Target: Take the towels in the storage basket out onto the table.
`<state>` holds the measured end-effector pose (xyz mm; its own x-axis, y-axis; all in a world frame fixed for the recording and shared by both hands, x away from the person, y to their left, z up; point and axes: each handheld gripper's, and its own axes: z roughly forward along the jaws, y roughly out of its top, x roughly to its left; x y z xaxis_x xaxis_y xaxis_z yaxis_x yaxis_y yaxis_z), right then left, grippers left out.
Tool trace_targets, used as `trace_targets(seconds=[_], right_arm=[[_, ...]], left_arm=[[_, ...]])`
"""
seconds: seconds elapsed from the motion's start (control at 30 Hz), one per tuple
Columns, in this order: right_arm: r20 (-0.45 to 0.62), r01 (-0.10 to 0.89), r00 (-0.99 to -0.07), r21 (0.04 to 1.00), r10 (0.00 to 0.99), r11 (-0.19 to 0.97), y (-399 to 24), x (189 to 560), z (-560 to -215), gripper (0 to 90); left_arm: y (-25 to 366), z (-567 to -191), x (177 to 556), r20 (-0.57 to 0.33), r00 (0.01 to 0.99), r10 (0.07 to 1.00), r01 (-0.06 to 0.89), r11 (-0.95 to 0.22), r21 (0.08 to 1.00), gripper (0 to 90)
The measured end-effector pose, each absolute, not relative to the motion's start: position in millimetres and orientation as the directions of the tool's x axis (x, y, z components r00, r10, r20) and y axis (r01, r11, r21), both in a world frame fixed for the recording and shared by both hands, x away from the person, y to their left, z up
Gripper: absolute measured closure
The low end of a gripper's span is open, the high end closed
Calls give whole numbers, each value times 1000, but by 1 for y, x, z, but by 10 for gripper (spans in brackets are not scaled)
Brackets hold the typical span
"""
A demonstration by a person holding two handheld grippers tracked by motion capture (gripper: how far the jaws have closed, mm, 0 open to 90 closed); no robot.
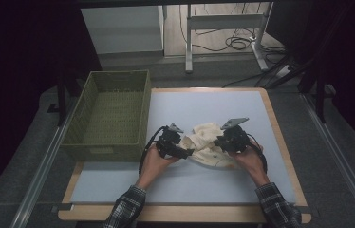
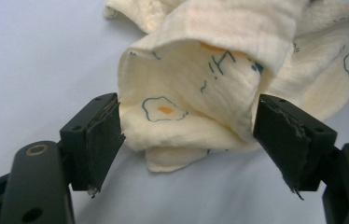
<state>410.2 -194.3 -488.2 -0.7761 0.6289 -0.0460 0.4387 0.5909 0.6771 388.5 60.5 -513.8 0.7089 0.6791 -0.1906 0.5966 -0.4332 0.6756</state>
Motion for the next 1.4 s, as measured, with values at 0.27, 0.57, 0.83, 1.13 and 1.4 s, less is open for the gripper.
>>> trace_targets(seconds=[0.27,0.57,0.83,1.13,1.4], right_arm=[[-59,439,-752,698,656,566,-185,438,-446,874],[-117,487,-679,667,725,564,-169,499,-417,713],[-58,534,-683,640,728,552,-212,478,-442,666],[-22,583,-653,623,757,521,-270,421,-486,616],[-13,559,-639,679,769,476,-295,375,-516,699]], left_arm=[[59,-512,390,-177,708,684,588,-432,683,209],[59,-515,396,-143,685,715,597,-438,673,296],[65,-527,403,-161,669,726,624,-431,652,455],[61,-529,396,-81,676,733,591,-473,653,511],[58,-534,386,-102,702,705,558,-455,695,867]])
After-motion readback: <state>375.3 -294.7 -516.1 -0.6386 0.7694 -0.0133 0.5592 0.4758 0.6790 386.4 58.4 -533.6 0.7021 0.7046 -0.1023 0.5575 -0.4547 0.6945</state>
